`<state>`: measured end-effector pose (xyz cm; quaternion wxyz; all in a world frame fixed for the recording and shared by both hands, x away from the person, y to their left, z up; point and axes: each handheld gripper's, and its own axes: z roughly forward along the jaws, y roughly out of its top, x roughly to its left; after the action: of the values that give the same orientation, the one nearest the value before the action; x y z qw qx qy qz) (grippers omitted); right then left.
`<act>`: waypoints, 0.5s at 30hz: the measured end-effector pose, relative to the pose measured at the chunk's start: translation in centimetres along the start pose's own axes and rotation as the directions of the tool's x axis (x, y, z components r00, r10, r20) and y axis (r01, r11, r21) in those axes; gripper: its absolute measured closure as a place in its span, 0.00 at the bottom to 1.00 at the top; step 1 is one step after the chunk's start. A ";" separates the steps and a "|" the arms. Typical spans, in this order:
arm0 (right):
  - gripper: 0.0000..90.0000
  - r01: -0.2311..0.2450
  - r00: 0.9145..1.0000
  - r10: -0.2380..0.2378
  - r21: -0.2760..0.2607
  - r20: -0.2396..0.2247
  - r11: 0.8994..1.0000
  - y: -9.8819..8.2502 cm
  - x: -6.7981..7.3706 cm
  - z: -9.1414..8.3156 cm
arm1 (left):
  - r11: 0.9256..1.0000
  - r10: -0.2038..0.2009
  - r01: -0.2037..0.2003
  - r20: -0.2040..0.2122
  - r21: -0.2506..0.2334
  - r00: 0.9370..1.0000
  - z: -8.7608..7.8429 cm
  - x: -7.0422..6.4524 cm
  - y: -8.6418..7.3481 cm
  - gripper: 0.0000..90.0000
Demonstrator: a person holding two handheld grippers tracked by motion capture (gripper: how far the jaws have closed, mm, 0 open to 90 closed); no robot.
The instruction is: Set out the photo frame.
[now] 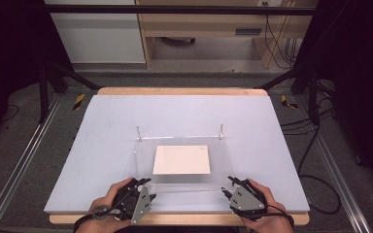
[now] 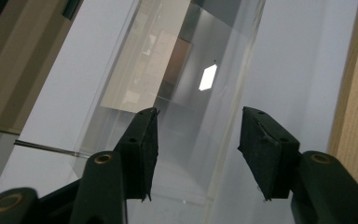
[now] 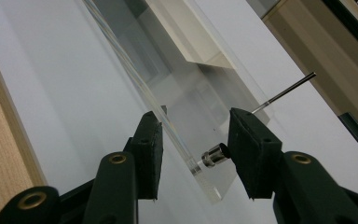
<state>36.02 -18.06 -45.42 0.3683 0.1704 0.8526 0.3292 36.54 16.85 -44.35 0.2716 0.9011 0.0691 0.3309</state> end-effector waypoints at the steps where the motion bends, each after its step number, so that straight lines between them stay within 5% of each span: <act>1: 0.62 0.000 1.000 0.000 0.000 0.000 1.000 0.0 0.0 0.0 | 1.000 -0.006 0.006 0.004 -0.004 1.000 0.1 0.0 0.0 0.54; 15: 0.62 -0.003 1.000 0.003 -0.006 0.000 1.000 0.0 -0.1 0.0 | 1.000 -0.026 0.026 -0.022 -0.009 0.999 0.2 0.3 -0.1 0.62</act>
<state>36.05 -18.11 -45.35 0.3682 0.1708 0.8514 0.3322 36.92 16.97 -44.32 0.2790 0.8951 0.0825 0.3377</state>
